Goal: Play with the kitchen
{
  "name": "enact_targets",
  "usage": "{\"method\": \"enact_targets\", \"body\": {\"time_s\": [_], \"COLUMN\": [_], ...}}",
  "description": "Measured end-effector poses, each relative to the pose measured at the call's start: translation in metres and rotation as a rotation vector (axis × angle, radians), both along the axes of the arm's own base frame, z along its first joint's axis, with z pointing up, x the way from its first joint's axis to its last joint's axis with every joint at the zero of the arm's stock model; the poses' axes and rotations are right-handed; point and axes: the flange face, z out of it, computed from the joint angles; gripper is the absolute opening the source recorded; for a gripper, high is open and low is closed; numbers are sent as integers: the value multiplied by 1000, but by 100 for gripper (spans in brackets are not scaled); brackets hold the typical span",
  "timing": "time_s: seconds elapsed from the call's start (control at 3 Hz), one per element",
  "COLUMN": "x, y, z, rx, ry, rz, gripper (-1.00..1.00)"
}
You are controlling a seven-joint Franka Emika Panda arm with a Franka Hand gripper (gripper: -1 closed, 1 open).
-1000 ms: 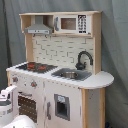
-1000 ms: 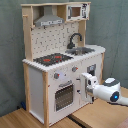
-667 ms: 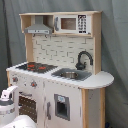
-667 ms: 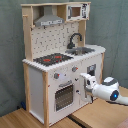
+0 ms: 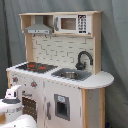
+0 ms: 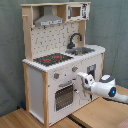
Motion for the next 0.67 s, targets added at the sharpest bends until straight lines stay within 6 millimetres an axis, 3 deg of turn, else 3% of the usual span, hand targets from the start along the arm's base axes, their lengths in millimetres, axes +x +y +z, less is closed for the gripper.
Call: {"method": "enact_targets", "body": {"time_s": [0.33, 0.67], "x": [14, 31], "y": [-6, -13], "z": [3, -6], "rx": [-27, -24], "ry": [4, 0], "rz": [32, -8], "gripper": [100, 100]}}
